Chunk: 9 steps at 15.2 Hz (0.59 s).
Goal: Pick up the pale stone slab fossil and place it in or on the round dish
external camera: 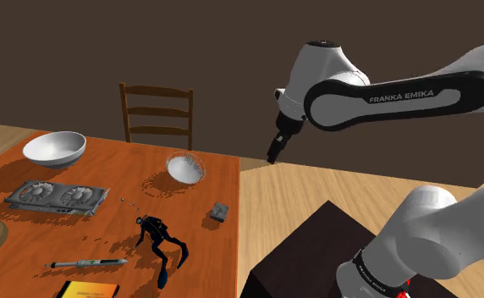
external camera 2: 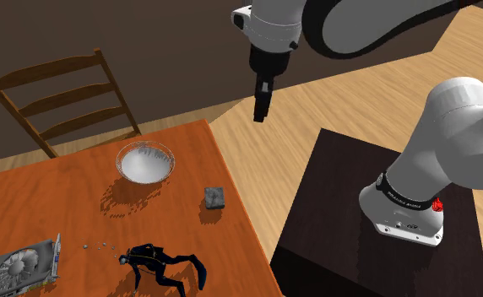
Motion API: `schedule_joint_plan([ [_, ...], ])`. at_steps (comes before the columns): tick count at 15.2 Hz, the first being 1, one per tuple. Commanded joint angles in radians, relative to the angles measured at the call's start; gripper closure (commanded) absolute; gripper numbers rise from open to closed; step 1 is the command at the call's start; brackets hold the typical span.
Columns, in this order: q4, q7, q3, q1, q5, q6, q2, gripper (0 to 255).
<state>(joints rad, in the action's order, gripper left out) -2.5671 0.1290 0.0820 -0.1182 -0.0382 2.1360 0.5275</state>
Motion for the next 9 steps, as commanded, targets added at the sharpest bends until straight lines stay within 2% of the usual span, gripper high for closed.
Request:
schedule_joint_plan([
  [1,-0.013,0.016,0.002,-0.014,0.01,0.069,-0.059,0],
  [9,-0.029,0.072,0.03,-0.076,0.055,0.319,-0.314,0],
])
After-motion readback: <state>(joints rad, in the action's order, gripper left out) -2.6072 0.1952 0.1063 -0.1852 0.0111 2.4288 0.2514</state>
